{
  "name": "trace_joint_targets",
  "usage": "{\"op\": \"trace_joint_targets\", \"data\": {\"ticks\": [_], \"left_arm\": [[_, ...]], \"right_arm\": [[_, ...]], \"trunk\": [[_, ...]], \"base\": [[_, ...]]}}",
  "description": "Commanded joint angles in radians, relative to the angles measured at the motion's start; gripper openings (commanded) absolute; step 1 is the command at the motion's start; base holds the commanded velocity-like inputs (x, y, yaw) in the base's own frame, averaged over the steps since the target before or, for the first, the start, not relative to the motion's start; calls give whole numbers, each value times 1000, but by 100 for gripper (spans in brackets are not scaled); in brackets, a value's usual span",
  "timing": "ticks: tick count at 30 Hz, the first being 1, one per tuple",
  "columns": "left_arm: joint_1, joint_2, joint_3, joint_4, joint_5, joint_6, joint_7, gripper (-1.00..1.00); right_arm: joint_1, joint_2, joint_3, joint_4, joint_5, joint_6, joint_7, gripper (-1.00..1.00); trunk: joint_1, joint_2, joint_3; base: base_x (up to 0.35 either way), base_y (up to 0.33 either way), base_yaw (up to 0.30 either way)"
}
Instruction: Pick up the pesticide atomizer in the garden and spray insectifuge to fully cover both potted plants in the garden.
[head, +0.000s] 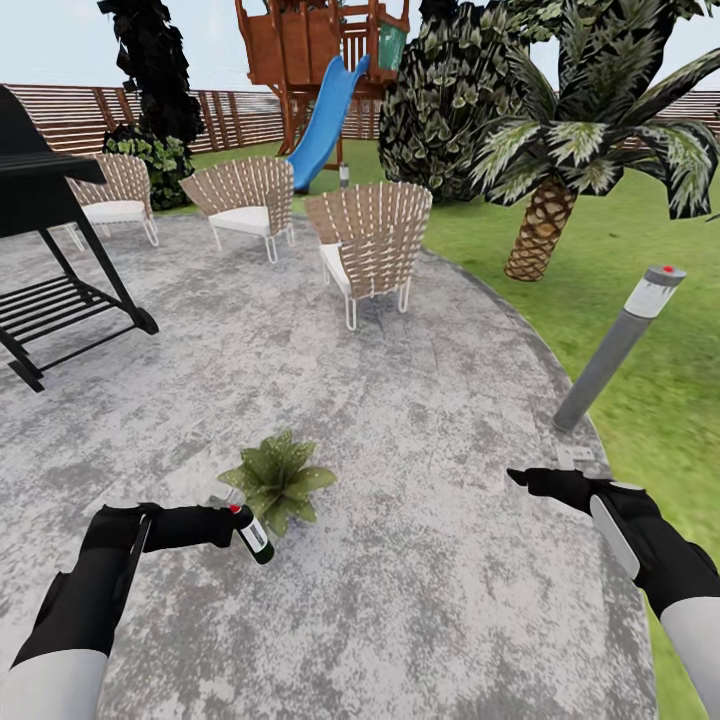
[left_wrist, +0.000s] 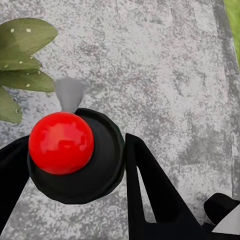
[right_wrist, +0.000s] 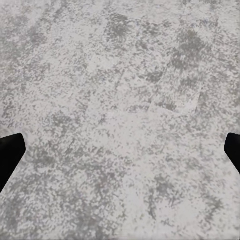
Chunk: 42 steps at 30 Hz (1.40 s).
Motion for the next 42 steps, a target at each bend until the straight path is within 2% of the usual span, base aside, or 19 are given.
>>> {"op": "trace_joint_targets", "data": {"ticks": [1,4,10,15,18,42], "left_arm": [[-1,-1,0,-1,-7,8,-10,-100],[-1,-1,-21,-1,-7,8,-10,-100],[-1,-2,-25,-3,-7,8,-11,-100],[-1,-2,-26,-4,-7,8,-11,-100],[-1,-2,-26,-4,-7,8,-11,-100],[-1,-2,-26,-4,-7,7,-10,-100]], "right_arm": [[-1,-1,2,1,-4,5,0,100],[-1,-1,3,1,-3,4,-1,100],[-1,-1,3,0,-4,7,0,100],[-1,-3,2,-1,-5,99,0,100],[-1,-4,2,0,-5,121,0,100],[-1,0,3,2,-5,124,0,100]], "trunk": [[4,-8,-4],[15,-29,-13],[38,-71,-32],[58,-106,-48],[69,-127,-57],[161,-295,-132]], "base": [[0,0,0],[0,0,0],[0,0,0],[0,0,0],[0,0,0],[0,0,-1]]}}
